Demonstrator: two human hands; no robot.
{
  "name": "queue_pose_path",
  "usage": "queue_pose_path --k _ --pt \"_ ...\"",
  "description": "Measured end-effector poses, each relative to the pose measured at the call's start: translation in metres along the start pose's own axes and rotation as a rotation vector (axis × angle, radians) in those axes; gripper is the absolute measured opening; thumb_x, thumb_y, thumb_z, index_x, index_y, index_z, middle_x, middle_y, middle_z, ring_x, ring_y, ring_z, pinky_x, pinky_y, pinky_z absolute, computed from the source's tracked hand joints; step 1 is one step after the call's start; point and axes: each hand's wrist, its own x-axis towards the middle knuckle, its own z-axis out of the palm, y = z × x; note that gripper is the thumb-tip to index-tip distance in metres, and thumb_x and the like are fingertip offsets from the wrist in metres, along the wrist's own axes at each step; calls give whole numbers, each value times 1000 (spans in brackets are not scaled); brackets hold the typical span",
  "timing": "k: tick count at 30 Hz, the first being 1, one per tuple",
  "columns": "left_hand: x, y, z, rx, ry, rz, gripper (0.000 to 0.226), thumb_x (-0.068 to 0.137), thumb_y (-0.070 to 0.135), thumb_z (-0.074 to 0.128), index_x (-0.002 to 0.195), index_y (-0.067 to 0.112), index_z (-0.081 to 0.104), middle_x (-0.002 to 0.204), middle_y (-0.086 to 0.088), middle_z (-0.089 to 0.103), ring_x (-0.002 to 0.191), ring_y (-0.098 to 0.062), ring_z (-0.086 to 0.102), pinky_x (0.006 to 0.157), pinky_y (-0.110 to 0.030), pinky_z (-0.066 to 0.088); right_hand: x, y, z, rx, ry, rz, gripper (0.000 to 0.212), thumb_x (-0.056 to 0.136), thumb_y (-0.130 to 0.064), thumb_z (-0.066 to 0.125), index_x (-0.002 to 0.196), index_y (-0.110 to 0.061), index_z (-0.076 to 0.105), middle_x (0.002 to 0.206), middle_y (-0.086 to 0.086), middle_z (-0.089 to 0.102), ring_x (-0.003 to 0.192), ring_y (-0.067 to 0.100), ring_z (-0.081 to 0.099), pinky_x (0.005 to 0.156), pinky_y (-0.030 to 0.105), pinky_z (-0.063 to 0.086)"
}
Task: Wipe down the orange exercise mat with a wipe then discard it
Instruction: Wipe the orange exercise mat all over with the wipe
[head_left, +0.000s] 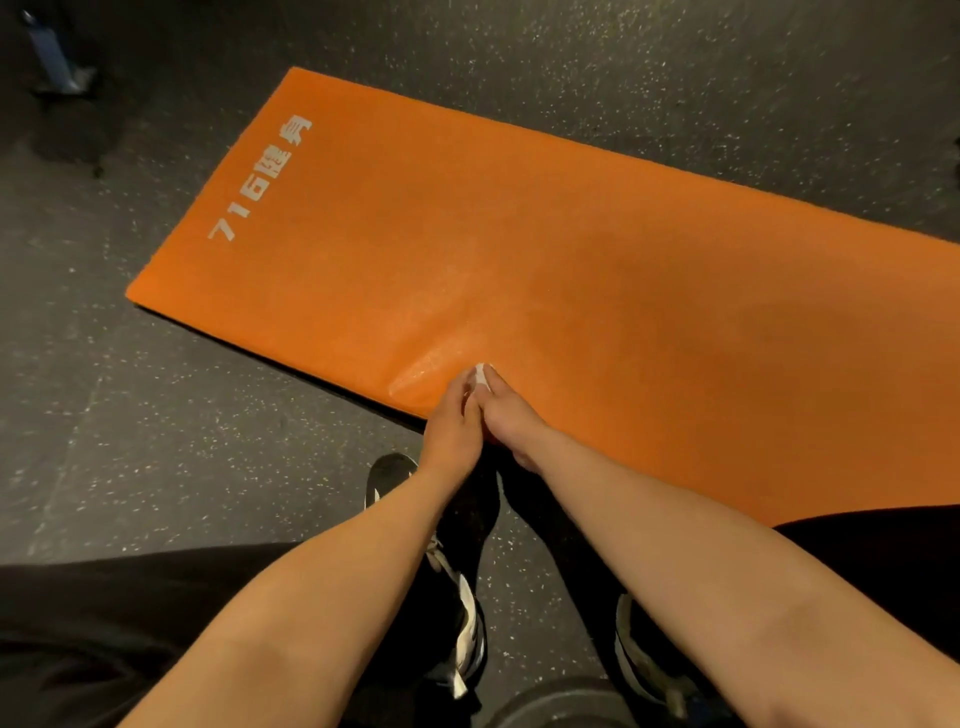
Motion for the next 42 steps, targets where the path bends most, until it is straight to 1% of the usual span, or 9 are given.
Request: queue_pose_path --k 3,6,9,16,21,26,29,34,42 --pt "6 -3 6 109 -17 26 47 108 40 32 154 32 34 160 5 35 146 -14 32 121 -40 26 -20 -19 -15 -41 66 -67 57 103 -53 28 158 -39 27 165 -4 29 152 23 24 124 49 16" --pt "12 -11 19 540 -133 155 51 107 40 30 157 35 25 167 3 15 151 -19 15 123 -45 7 -17 -7 -34 -279 284 -78 49 110 -36 24 158 -30 31 167 -4 21 155 17 12 125 42 6" --pt "13 -12 34 671 -183 213 54 108 38 27 160 30 16 168 8 7 154 -16 1 122 -48 -5 -10 12 -46 -490 236 -95 51 110 -30 27 161 -27 24 170 -3 9 156 15 0 125 46 -2" --pt "45 -20 20 736 -66 35 53 108 39 19 159 25 24 168 2 13 154 -15 5 122 -51 -5 4 19 -33 -606 208 -57 62 105 -22 34 163 -29 11 170 -3 -6 156 18 -12 125 49 -6" --pt "69 -29 -1 702 78 -54 44 106 39 29 142 21 46 164 0 25 153 -20 12 122 -54 2 7 27 -27 -657 258 -69 65 105 -20 34 163 -30 6 170 -4 -10 155 18 -13 125 47 -7" --pt "40 -30 35 459 6 147 38 105 21 36 142 16 43 156 -6 40 151 -21 23 123 -49 10 -1 30 -30 -605 318 -141 56 107 -28 32 162 -29 18 170 -6 1 156 15 -7 124 43 -6" --pt "24 -33 46 399 -104 239 44 106 19 35 150 22 37 163 4 27 153 -8 9 125 -41 4 -5 34 -29 -620 324 -177 56 107 -28 34 162 -27 18 170 -5 1 156 15 -9 125 43 -8" --pt "47 -44 14 601 45 145 58 102 15 39 157 23 25 166 1 21 154 -17 11 126 -43 6 -7 43 -22 -746 330 -187 62 106 -22 36 163 -22 10 171 1 -3 156 21 -10 125 47 -7" --pt "25 -36 41 618 -120 266 57 106 22 32 161 18 15 168 -1 -3 155 -14 -6 125 -39 -2 -18 35 -17 -780 326 -166 60 108 -31 33 162 -24 11 170 -1 -1 156 23 -1 122 46 11"
